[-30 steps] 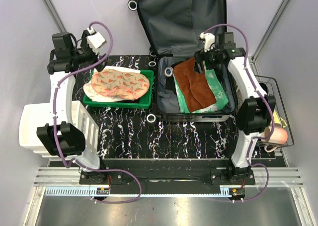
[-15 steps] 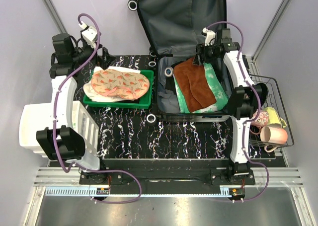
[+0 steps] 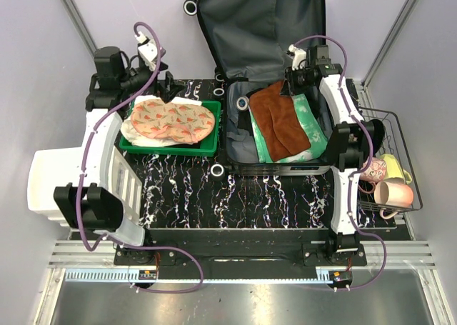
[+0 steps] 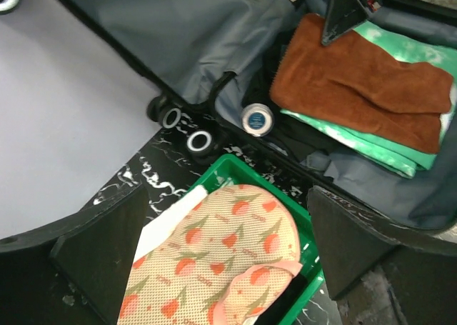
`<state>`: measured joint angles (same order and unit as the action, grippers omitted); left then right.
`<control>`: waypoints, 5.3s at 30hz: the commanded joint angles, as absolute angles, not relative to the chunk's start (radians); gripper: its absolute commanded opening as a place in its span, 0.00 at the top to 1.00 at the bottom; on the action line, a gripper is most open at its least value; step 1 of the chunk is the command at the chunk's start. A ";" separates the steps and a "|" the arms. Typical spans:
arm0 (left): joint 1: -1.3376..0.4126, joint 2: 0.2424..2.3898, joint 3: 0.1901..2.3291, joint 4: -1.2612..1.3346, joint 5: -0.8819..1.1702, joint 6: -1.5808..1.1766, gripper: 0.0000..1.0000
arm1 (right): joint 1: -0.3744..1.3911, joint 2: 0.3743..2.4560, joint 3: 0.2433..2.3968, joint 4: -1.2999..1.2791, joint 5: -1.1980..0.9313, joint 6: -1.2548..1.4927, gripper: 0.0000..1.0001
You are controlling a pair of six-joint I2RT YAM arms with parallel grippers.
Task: Open, take out, and arrange the luggage
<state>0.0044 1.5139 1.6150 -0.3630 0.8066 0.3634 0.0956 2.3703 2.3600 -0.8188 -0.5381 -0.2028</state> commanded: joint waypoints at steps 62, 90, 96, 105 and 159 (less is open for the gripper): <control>-0.278 2.048 2.133 -0.975 0.678 -0.110 1.00 | 0.190 1.738 1.646 -0.164 -0.505 -0.531 0.00; 0.136 2.161 2.137 -1.023 0.126 0.296 0.83 | 0.192 1.770 1.689 -0.314 -0.583 -0.500 0.00; 0.146 2.148 2.142 -0.965 0.076 0.226 0.99 | 0.192 1.741 1.654 -0.357 -0.549 -0.543 0.00; 0.155 2.083 2.109 -0.988 0.073 0.225 0.27 | 0.169 1.814 1.749 -0.577 -0.439 -0.470 0.00; -0.302 1.701 1.588 -0.442 1.039 0.932 0.01 | 0.318 1.474 1.140 -0.319 -0.703 -1.341 1.00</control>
